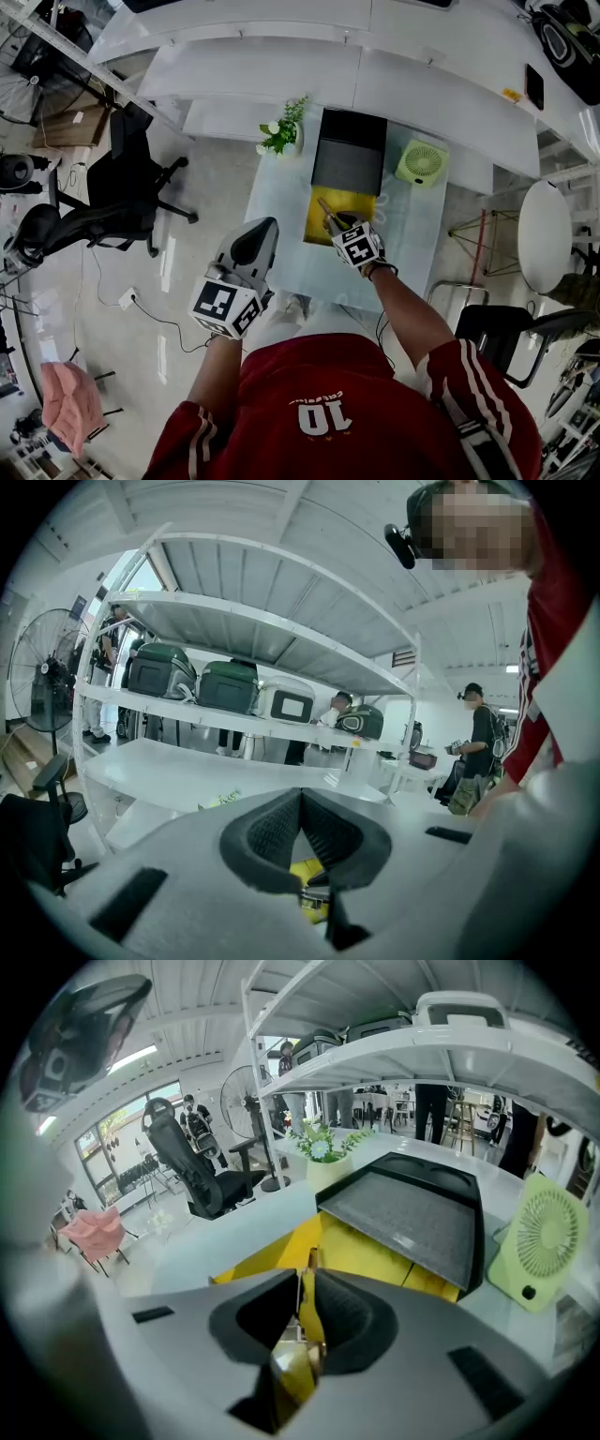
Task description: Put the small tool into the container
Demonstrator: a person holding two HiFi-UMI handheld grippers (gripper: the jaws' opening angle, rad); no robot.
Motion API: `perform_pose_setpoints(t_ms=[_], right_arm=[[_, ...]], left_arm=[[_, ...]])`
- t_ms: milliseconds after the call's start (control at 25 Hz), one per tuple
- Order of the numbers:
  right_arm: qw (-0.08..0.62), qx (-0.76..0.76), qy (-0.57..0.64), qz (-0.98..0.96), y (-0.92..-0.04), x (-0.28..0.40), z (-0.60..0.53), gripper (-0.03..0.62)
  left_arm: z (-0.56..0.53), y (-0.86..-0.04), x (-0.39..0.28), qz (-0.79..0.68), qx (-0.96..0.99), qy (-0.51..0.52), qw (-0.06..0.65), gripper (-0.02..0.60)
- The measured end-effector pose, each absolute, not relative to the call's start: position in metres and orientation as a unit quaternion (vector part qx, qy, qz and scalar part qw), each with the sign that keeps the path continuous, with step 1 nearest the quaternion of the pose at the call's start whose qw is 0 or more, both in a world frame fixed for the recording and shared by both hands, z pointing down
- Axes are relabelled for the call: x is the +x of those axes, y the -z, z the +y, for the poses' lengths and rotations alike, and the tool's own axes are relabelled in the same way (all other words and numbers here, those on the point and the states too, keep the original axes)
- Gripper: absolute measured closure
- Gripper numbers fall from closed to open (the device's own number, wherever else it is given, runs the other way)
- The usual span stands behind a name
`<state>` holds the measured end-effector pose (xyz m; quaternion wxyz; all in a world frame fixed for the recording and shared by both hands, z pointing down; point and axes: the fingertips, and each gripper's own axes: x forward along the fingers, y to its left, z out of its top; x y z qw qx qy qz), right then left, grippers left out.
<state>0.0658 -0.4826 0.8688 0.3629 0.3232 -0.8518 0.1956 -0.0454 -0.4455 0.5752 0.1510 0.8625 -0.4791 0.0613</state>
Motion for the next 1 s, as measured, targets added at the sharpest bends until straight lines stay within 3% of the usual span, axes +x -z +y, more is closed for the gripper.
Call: perform_pose_setpoints(t_ms=[280, 1000], right_arm=[[0.367, 0.327, -0.221, -0.842, -0.878, 0.058, -0.462, 0.484], [0.299, 0.452, -0.234, -0.807, -0.798, 0.096, -0.454, 0.484]], left_arm=[[-0.438, -0.573, -0.064, -0.471, 0.866, -0.059, 0.158, 0.581], [-0.425, -0.532, -0.063, -0.413, 0.901, -0.027, 0.132, 0.581]])
